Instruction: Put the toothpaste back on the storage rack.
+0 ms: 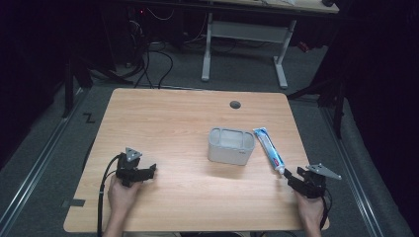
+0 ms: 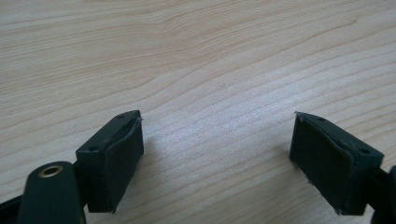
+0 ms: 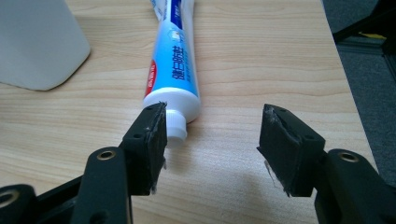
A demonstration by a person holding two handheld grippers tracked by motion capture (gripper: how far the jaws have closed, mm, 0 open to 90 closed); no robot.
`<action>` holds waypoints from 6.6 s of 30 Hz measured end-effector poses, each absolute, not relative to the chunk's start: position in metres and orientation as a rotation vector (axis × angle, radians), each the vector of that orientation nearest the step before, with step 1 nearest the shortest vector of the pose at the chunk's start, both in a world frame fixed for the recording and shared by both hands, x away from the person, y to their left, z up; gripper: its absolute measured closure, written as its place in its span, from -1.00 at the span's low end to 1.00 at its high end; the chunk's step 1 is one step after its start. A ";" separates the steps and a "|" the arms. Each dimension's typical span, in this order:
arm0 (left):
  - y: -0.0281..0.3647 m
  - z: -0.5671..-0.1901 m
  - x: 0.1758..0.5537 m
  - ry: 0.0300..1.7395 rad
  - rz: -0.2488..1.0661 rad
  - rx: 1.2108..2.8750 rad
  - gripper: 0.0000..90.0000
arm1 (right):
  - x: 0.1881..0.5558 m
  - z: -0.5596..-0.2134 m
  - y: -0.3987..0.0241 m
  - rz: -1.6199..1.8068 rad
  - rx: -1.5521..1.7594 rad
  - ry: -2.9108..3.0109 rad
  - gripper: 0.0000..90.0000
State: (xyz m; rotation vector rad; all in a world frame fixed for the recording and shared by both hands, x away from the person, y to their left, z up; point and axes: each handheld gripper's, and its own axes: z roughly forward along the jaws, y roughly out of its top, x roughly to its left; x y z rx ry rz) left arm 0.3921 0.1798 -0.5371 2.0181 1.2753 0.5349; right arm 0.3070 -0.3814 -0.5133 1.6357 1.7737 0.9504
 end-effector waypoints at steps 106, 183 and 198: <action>0.181 -0.537 0.392 1.281 0.532 2.014 -0.60 | 0.445 -0.464 -0.314 0.689 1.520 2.063 -0.01; 0.181 -0.537 0.392 1.283 0.538 2.012 -0.59 | 0.437 -0.444 -0.349 0.826 1.651 2.153 0.60; 0.181 -0.537 0.392 1.283 0.537 2.012 -0.59 | 0.411 -0.419 -0.350 0.962 1.545 2.105 0.60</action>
